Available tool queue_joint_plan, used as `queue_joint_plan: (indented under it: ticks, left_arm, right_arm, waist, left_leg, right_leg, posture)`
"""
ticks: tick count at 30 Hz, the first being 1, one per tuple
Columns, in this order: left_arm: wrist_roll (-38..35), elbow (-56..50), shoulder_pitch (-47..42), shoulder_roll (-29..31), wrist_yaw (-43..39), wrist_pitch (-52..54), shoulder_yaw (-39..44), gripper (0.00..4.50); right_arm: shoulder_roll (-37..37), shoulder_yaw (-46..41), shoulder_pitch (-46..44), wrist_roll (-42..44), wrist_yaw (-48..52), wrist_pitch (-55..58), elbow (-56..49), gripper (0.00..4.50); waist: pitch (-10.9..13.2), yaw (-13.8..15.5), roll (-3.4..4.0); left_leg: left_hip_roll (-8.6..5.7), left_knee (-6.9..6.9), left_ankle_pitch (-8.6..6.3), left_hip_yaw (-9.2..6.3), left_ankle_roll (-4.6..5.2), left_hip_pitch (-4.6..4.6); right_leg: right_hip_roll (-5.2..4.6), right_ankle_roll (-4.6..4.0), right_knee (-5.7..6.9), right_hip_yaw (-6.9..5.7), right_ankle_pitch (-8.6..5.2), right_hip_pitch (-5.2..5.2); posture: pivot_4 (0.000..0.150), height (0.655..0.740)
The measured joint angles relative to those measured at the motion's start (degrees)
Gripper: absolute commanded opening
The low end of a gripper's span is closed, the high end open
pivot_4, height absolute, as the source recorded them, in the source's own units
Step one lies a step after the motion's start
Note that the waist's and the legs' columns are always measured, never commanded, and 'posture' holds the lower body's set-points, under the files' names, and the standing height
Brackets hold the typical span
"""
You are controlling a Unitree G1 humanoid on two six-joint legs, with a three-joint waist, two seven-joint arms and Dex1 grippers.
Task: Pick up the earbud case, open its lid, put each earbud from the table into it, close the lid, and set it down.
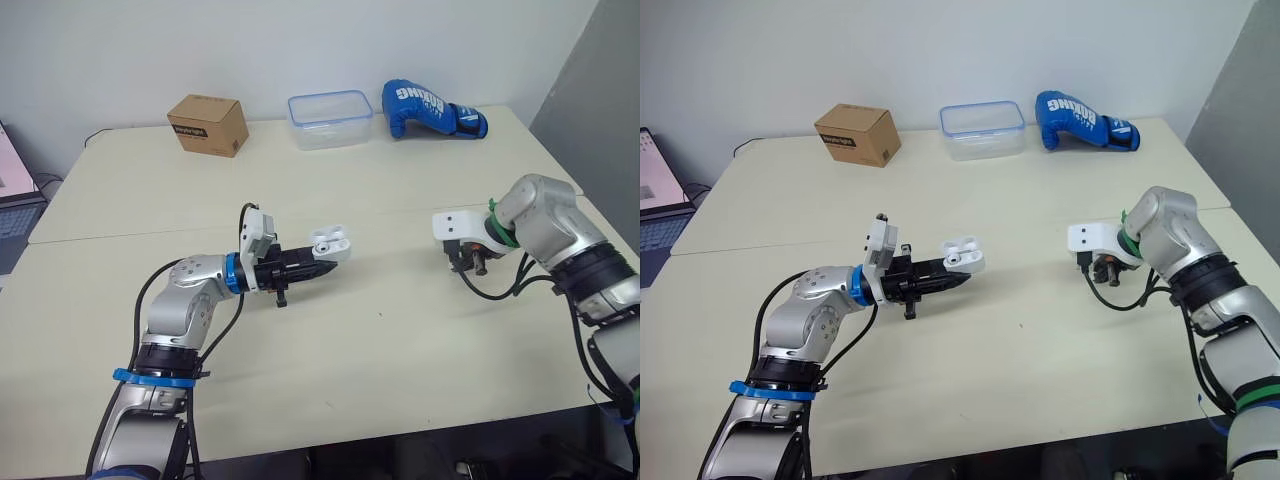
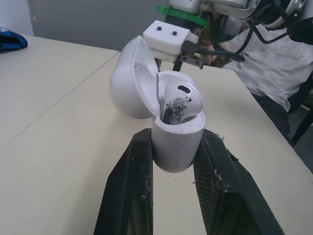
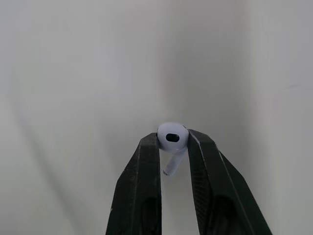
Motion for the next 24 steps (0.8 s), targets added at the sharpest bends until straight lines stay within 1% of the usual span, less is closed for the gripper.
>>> queue_joint_plan:
  ticks: [3,8,15,24]
  left_arm:
    - [0.0,0.2,-0.1,0.0,-0.3,-0.1,0.0,0.76]
    - [0.0,0.2,-0.1,-0.1,-0.3,-0.2,-0.1,0.76]
    - [0.0,0.2,0.0,-0.1,-0.3,-0.2,-0.1,0.76]
    - [0.0,0.0,0.0,-0.1,-0.2,-0.2,-0.1,0.76]
  right_arm:
    - [-1.4,0.0,3.2,0.7,1.5,0.9,-8.2,0.42]
    - [-2.3,0.2,7.4,1.6,2.0,2.2,-16.0,0.42]
    - [-3.8,0.9,9.4,1.6,2.2,3.5,-20.2,0.42]
    - [-3.8,2.5,10.3,-0.3,2.2,3.3,-20.1,0.42]
  waist:
    - [0.0,0.1,0.00]
    - [0.0,0.3,0.00]
    - [0.0,0.4,0.00]
    - [0.0,0.4,0.00]
  left_leg:
    - [0.00,0.01,0.00,0.01,0.00,0.01]
    - [-0.01,0.02,0.00,0.00,0.00,0.00]
    - [0.00,0.02,0.00,0.01,0.00,0.01]
    - [-0.01,0.02,0.00,0.01,0.00,0.00]
  right_leg:
    - [0.00,0.00,0.02,0.01,0.00,0.01]
    - [0.00,0.00,-0.01,0.00,0.00,0.02]
    - [0.00,0.00,0.01,0.01,0.00,0.02]
    - [0.00,0.00,0.00,0.00,0.00,0.02]
  posture:
    - [0.150,0.7307]
    - [0.150,0.7307]
    - [0.150,0.7307]
    - [0.150,0.7307]
